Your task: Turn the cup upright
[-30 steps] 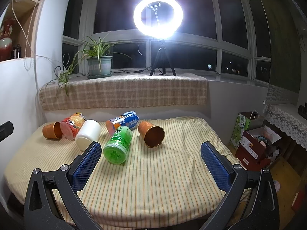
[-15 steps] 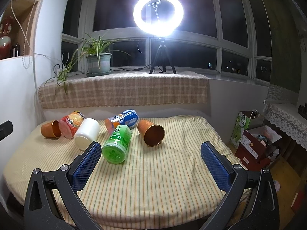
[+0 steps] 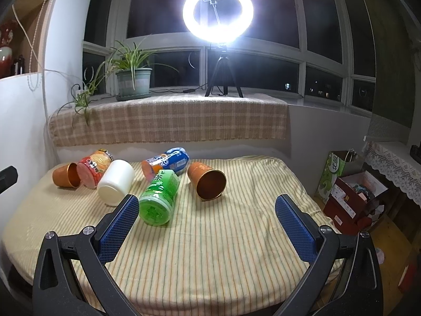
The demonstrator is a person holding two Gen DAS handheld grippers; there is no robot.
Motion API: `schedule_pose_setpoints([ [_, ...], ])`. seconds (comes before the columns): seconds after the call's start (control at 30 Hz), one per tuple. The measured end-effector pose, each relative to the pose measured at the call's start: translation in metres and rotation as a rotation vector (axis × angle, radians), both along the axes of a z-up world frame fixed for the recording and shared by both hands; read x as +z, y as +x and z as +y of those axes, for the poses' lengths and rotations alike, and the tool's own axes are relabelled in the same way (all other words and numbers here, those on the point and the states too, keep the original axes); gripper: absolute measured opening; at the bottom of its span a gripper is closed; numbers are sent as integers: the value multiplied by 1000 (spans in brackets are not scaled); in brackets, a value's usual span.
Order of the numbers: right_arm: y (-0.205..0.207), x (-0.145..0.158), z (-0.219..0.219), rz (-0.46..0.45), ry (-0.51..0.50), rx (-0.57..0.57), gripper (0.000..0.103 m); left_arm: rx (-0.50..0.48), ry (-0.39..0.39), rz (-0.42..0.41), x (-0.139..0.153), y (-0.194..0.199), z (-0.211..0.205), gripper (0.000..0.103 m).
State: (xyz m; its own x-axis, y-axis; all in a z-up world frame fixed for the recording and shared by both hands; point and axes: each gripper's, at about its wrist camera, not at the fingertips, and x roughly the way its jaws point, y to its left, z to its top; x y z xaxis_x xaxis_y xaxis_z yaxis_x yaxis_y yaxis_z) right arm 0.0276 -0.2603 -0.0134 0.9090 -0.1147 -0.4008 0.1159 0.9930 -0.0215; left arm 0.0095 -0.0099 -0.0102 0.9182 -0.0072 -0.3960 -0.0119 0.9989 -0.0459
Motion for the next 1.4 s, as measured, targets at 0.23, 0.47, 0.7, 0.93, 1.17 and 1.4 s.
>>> schedule_pose_setpoints([
  [0.23,18,1,1,31,-11,8,103,2,-9,48,0,19,11,103],
  [0.47,44,2,-2,72,3,20,103,10,-28,96,1,36,25,103],
  [0.7,67,-1,-8,125,35,59,103,-52,-57,170,2,58,31,103],
  [0.93,81,-9,-21,180,95,64,103,-169,-108,284,-1,95,15,94],
  [1.17,76,-14,-39,186,105,34,103,-294,-153,402,-7,136,-24,82],
  [1.4,66,-15,-65,179,115,-17,103,-413,-205,556,-22,183,-70,77],
])
